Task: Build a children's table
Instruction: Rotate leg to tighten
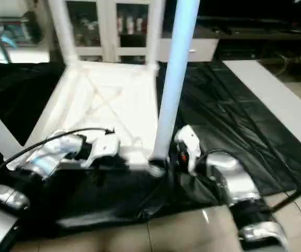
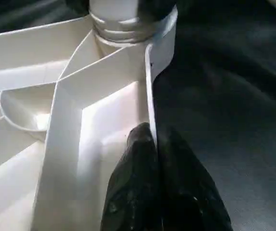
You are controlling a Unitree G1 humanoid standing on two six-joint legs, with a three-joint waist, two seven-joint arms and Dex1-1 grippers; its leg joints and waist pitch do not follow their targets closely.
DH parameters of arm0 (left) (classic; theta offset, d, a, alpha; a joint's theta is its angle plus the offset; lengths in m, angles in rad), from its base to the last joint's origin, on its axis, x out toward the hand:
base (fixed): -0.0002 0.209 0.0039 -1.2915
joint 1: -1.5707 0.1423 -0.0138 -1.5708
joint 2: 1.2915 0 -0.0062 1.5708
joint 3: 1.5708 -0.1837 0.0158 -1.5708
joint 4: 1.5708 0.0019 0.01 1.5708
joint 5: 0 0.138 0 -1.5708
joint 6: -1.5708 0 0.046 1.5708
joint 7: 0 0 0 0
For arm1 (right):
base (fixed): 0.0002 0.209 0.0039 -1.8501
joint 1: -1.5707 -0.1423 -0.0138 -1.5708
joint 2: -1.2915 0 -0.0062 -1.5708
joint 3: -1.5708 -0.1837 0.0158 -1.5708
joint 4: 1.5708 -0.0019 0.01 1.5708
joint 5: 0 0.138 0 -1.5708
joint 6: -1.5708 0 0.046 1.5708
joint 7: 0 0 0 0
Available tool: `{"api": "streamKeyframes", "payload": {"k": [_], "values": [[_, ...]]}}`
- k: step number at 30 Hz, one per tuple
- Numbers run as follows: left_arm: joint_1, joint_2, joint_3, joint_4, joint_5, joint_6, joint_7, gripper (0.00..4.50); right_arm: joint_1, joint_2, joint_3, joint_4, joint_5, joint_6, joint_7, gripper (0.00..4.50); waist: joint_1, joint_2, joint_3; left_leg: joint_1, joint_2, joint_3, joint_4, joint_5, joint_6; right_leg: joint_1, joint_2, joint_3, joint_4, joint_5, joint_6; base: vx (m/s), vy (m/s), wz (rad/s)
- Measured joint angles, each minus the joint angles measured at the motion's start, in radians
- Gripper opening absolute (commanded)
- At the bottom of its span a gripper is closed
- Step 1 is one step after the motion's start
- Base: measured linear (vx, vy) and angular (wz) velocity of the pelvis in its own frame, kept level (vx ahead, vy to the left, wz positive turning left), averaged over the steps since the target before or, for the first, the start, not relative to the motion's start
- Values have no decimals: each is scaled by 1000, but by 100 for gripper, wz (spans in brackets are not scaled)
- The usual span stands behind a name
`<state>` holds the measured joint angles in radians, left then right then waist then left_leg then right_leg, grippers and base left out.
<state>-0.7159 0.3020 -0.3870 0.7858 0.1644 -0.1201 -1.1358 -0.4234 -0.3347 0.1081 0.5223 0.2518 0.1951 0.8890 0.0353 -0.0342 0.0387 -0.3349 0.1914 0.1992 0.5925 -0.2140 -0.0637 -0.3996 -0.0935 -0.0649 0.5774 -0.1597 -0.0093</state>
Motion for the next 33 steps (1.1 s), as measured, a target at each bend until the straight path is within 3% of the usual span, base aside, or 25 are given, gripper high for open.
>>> {"api": "streamKeyframes", "payload": {"k": [8,11,14,22,24,26,28,30,33], "values": [[-75,-200,36,119,33,193,404,0,-86,193,-114,130,-77,-76,-606,227,-30,3,2,-6,-3,-10,1,0,0,-3,-1,-10,-20,-3,4,-14,4,-3],[-110,-277,38,215,59,148,596,0,-153,277,-152,217,-126,-133,-854,216,-33,6,4,-12,-5,-10,2,0,0,-7,-1,-5,-20,-2,3,0,0,0],[-123,-296,37,249,92,100,659,0,-187,303,-154,273,-150,-187,-956,203,-30,8,5,-17,-6,-6,1,1,1,-12,-1,-1,-19,8,-4,0,0,0],[-140,-279,19,252,117,49,670,0,-204,325,-200,315,-132,-291,-907,198,-10,8,5,-24,-2,-1,0,4,7,-26,-1,-1,-2,19,-6,27,-10,1],[-151,-275,15,264,128,13,670,0,-190,317,-199,302,-131,-323,-895,266,0,8,5,-33,0,-1,0,5,8,-39,0,-2,2,18,-7,0,0,0],[-153,-265,9,276,143,-18,680,0,-153,313,-196,258,-126,-361,-870,266,7,8,5,-34,1,0,-1,5,10,-41,0,-2,3,17,-8,0,0,0],[-158,-244,17,290,144,-27,697,0,-115,319,-180,194,-127,-382,-859,285,-5,8,6,-34,1,1,-1,5,10,-42,1,-1,4,17,-8,0,0,0],[-159,-242,18,300,144,-39,697,0,-69,308,-175,122,-132,-380,-852,312,-4,9,6,-33,1,1,0,5,10,-41,1,-1,3,17,-8,0,0,0],[-160,-238,17,310,145,-61,689,0,40,268,-162,-52,-144,-355,-823,312,1,10,7,-32,1,1,0,5,9,-39,1,-1,1,17,-8,0,0,0]]}}
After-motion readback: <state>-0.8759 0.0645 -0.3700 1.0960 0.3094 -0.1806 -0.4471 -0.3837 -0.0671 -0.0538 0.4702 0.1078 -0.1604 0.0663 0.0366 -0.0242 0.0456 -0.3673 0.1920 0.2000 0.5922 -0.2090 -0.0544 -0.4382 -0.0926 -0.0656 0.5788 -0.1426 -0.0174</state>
